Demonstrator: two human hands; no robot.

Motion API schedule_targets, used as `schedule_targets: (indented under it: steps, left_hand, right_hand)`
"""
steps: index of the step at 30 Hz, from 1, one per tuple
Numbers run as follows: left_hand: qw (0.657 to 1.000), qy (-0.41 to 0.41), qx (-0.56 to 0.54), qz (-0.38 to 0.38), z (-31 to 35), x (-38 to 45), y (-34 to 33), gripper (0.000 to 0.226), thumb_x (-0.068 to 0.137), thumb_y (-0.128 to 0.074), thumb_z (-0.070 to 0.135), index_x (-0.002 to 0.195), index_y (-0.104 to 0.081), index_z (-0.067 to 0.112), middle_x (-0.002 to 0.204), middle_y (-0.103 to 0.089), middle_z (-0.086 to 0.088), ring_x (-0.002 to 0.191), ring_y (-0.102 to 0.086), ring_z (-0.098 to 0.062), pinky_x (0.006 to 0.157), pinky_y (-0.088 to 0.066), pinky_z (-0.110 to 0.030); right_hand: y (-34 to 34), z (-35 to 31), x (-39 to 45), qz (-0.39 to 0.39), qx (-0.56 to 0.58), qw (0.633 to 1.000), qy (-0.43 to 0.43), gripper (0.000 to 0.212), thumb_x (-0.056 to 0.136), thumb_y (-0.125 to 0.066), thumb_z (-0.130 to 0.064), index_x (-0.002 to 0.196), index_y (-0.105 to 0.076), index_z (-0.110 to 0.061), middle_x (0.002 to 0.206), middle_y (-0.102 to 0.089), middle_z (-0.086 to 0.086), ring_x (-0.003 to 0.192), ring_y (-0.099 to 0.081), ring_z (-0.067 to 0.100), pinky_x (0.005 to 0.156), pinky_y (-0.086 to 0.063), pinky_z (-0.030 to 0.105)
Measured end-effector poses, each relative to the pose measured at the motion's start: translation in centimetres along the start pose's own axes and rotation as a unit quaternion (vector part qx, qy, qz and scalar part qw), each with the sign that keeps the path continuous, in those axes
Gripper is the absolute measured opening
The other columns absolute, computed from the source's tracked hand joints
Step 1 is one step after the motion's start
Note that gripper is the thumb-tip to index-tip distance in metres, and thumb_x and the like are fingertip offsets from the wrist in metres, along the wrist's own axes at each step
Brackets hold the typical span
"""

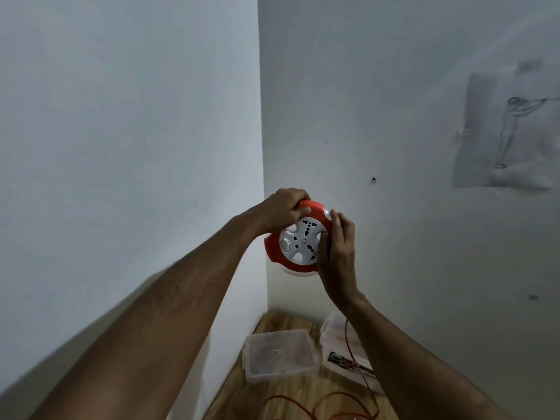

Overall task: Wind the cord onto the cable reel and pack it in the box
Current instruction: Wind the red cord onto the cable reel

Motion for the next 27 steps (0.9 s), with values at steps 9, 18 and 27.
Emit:
schedule_targets:
  steps: [9,18,27]
  left_hand:
    - [0.992,-0.102,0.071,-0.027,2.2,2.8,-1.6,0.03,0.092,-0.064,0.015,0.122,-0.059,0.011,0.115,-0.064,-0.008,0.1,-0.06,-0.02,0.086,-0.05,-0.027]
    - [0.981,-0.184,-0.061,-0.023,3.4,4.2,-1.7,0.034,0.091,-0.068,0.026,0.122,-0.066,0.013,0.11,-0.072,-0.004,0.094,-0.067,-0.011,0.081,-0.053,-0.019]
    - [0.981,-0.146,0.001,-0.131,4.5,6.3,-3.2,0.031,0.091,-0.067,0.027,0.118,-0.064,0.012,0.108,-0.065,-0.003,0.097,-0.062,-0.015,0.081,-0.053,-0.027]
  right_hand:
    - [2.1,1.2,0.5,0.013,-0.083,0.996,0.0,0.047,0.106,-0.038,-0.029,0.147,-0.038,-0.005,0.138,-0.041,0.016,0.123,-0.052,0.026,0.094,-0.057,0.045]
    - [4.9,2.0,0.5,0.03,-0.117,0.993,0.004,0.047,0.106,-0.038,-0.031,0.146,-0.038,-0.007,0.137,-0.041,0.016,0.12,-0.053,0.023,0.088,-0.06,0.044]
    - [6.1,2.8,0.8,0.008,-0.16,0.987,0.0,0.044,0.105,-0.043,-0.023,0.145,-0.04,-0.006,0.136,-0.045,0.018,0.117,-0.056,0.025,0.087,-0.06,0.042]
Point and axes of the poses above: each hand's wrist, its own x-axis towards the middle knuckle, its own y-axis out of the back of the hand, z = x × y, the point moved 6 cm from there along x, towards the middle knuckle
